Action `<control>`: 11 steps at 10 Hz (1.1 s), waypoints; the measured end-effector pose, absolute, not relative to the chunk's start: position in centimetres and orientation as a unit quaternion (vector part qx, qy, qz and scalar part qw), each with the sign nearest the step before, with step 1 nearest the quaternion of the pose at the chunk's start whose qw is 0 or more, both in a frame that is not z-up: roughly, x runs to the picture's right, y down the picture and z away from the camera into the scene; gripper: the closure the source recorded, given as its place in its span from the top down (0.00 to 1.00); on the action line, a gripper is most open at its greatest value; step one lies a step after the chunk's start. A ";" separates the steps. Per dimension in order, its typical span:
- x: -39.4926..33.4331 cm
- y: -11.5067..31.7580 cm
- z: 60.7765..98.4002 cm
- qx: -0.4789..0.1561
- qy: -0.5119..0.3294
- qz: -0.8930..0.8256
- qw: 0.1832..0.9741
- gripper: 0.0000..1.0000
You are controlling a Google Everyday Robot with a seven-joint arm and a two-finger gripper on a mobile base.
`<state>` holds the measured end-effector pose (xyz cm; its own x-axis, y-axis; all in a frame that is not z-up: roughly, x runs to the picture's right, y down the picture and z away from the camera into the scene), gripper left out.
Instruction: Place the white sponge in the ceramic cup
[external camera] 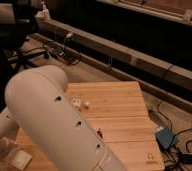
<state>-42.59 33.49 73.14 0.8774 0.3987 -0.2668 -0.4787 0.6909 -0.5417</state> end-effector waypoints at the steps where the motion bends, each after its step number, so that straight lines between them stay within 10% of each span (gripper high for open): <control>1: -42.8 33.9 73.1 -0.314 0.067 0.239 0.916 0.65; 11: -42.4 33.1 74.7 -0.318 0.089 0.268 0.905 0.65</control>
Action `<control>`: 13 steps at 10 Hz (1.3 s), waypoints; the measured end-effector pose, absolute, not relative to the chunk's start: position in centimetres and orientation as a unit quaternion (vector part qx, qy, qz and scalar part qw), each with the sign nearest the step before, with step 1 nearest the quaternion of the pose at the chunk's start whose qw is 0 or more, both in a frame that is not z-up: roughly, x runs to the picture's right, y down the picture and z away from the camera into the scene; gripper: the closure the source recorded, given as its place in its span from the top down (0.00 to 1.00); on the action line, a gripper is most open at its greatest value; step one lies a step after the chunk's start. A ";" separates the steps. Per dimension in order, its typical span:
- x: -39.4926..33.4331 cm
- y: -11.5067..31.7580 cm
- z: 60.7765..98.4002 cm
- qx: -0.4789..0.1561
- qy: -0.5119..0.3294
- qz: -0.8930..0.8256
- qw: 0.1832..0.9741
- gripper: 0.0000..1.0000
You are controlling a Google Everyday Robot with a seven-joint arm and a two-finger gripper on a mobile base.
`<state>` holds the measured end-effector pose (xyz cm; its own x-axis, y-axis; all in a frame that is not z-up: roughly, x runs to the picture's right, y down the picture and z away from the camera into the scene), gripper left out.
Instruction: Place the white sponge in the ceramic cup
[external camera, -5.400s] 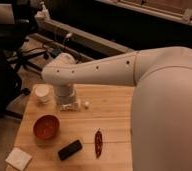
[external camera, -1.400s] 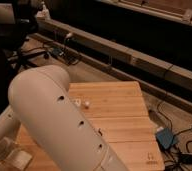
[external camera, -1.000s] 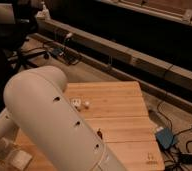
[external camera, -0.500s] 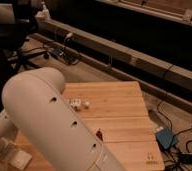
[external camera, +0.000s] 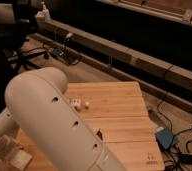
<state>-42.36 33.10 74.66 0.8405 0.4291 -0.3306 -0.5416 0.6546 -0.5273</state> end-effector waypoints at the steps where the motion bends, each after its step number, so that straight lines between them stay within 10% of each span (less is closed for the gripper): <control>1: -42.2 33.1 74.8 -0.318 0.090 0.269 0.905 0.65; 5: -42.1 33.1 74.9 -0.320 0.093 0.269 0.903 0.45; 13: -42.6 29.3 74.2 -0.316 0.069 0.300 0.898 0.45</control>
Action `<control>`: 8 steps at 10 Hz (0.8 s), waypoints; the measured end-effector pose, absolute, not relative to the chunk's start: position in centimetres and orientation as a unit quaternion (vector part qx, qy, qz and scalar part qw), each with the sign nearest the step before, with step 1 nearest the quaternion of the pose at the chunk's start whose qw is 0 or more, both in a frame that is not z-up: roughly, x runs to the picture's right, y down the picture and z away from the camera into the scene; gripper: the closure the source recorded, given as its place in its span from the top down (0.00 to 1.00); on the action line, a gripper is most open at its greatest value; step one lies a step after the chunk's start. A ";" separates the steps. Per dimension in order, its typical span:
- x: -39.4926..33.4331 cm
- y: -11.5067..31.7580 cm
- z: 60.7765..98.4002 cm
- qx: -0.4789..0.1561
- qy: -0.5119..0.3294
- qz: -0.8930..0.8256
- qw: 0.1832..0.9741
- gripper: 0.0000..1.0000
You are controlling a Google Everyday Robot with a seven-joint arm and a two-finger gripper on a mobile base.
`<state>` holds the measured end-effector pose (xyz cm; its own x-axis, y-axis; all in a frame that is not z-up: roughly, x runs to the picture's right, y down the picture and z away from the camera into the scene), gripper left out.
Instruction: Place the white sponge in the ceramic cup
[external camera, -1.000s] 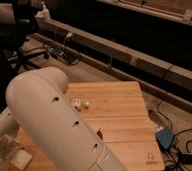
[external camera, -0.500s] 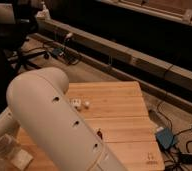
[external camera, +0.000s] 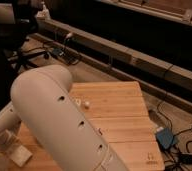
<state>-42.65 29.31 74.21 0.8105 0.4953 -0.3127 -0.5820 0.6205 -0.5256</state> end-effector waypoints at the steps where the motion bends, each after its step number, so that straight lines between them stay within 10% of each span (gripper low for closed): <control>1: -42.9 28.0 73.9 -0.314 0.058 0.310 0.895 0.45; 8: -41.6 12.5 73.0 -0.266 -0.032 0.397 0.878 0.45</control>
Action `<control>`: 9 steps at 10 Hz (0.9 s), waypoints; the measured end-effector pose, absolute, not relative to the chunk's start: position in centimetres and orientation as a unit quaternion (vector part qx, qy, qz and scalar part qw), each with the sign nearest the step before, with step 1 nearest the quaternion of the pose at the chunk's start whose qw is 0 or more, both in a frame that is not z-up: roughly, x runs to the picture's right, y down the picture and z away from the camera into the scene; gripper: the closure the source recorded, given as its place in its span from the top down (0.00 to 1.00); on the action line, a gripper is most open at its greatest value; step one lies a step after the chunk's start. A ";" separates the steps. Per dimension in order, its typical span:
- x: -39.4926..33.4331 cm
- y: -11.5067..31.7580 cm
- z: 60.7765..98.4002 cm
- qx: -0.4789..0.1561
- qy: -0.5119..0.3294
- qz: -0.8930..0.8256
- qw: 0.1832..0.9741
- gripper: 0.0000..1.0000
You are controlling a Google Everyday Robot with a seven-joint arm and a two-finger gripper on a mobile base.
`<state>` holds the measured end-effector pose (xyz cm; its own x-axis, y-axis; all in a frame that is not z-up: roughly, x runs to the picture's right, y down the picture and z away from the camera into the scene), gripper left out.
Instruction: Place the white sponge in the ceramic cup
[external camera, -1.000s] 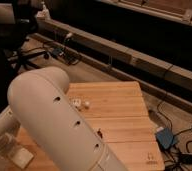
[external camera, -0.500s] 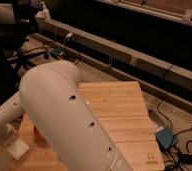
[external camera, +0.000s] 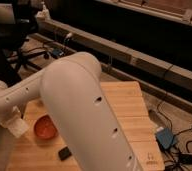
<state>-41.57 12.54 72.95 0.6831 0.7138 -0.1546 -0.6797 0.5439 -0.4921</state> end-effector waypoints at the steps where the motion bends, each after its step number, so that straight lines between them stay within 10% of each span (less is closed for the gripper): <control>1: -41.1 10.2 73.0 -0.254 -0.042 0.407 0.877 0.45; 9: -37.4 -3.7 78.2 -0.157 -0.083 0.481 0.859 0.45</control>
